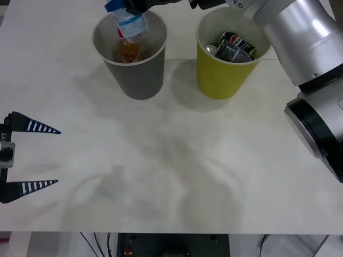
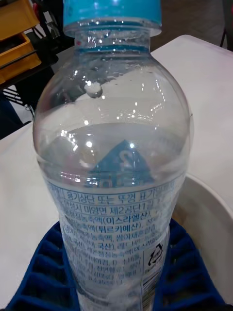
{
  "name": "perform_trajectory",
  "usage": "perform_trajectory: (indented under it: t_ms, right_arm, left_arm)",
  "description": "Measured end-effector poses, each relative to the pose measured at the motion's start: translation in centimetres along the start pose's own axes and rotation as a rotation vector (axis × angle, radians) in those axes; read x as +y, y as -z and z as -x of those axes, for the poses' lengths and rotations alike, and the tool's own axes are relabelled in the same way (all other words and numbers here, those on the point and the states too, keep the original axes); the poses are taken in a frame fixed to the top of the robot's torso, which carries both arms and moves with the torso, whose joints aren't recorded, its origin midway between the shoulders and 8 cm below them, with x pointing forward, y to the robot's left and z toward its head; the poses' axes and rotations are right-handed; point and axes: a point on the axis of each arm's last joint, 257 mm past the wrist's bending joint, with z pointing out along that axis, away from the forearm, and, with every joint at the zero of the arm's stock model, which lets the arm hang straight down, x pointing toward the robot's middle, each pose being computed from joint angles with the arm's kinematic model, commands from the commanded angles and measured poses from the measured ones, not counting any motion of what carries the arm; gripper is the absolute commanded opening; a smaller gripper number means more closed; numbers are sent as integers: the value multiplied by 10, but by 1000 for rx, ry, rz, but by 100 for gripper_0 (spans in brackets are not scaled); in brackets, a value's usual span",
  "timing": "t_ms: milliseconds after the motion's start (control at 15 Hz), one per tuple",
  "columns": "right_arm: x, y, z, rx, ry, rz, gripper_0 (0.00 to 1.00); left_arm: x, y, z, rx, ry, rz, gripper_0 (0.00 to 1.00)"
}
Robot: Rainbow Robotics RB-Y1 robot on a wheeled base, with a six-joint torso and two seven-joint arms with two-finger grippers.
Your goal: Put the can into the green bin and the plastic bottle into the gray bin
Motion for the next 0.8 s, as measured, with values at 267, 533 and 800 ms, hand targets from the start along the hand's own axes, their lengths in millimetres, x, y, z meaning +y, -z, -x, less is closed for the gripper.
perform_trajectory:
  t_ms: [267,533,800]
  right_arm:
    - [1,1,0,-3,36,7,100]
    - [-8,20,-6,4,14,29,100]
    - [-12,80,-47,42,47,55,100]
  left_arm:
    - [0,0,0,0,0,0,100]
    - [0,0,0,0,0,0,100]
    - [0,0,0,0,0,0,100]
